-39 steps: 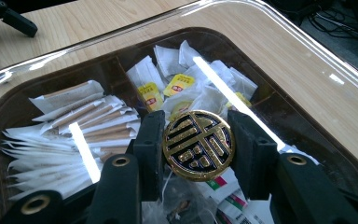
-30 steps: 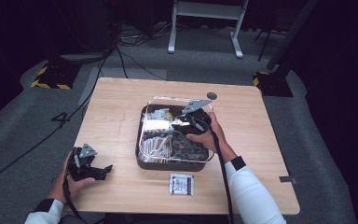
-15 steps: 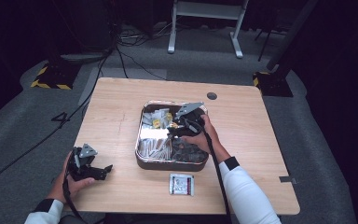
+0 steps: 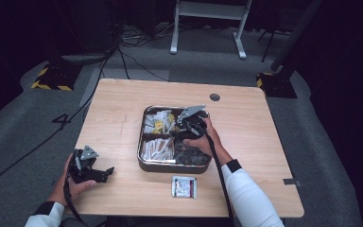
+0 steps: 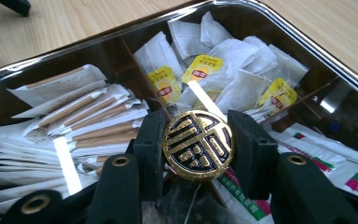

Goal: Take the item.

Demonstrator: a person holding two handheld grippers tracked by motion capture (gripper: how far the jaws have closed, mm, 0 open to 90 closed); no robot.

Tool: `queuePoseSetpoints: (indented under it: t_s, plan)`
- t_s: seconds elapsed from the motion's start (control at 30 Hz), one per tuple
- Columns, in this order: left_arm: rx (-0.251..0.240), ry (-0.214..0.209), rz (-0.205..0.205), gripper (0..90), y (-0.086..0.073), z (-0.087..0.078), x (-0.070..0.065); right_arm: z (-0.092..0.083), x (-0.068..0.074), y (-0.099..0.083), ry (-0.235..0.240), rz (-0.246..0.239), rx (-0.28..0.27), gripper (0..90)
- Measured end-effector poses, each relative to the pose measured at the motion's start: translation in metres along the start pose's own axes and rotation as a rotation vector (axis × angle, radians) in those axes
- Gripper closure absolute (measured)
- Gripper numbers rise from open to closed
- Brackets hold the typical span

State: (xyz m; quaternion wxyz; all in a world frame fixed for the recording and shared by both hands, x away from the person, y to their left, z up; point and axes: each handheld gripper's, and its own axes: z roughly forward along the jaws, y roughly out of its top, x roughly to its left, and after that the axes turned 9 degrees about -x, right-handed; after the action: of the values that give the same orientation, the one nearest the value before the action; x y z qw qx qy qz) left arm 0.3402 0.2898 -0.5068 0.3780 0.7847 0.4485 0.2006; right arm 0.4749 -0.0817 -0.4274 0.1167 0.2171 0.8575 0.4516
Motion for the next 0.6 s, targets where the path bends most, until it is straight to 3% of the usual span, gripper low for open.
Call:
queuePoseSetpoints:
  t_s: [0.6]
  plan:
    - [0.0,0.0,0.0,0.2,0.0,0.0,0.0,0.0062,-0.0026,-0.0053,0.003,-0.006,-0.004,58.5]
